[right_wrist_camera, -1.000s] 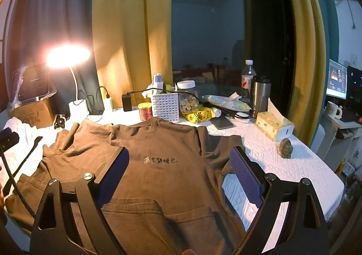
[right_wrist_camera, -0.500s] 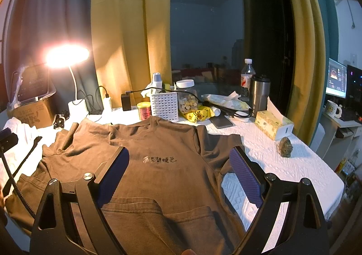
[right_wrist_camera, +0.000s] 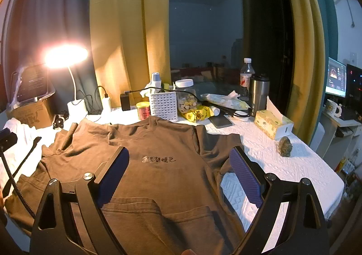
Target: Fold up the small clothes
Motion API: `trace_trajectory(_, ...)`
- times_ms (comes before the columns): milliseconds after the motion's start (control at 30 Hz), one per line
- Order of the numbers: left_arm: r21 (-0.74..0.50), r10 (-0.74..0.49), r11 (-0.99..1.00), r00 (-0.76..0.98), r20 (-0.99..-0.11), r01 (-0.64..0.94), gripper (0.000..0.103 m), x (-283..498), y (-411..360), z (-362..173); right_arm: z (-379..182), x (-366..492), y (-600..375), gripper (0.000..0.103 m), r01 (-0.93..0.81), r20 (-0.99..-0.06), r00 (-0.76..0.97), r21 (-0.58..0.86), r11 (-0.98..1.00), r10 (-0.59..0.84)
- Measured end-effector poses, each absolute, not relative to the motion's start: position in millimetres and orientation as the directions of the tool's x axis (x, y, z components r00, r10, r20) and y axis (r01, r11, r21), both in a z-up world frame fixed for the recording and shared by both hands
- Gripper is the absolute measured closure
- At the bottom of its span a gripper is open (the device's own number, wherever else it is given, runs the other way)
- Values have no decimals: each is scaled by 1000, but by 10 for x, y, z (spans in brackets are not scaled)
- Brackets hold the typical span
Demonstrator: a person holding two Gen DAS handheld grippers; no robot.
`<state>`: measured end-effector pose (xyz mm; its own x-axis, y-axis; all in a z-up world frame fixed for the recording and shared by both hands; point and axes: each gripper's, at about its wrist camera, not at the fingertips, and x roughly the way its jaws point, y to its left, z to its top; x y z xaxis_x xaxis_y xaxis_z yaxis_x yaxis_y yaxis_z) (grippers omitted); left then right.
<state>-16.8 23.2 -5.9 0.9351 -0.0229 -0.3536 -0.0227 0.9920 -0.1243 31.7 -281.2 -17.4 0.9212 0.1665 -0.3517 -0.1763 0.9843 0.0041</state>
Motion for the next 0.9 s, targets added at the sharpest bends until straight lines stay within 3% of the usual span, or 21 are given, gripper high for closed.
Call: trace_trajectory(900,-115,-27,993,912,-410,-23,0,169,183,-77,-281,550,-2914,11,-173,-413,895,24,985,167)
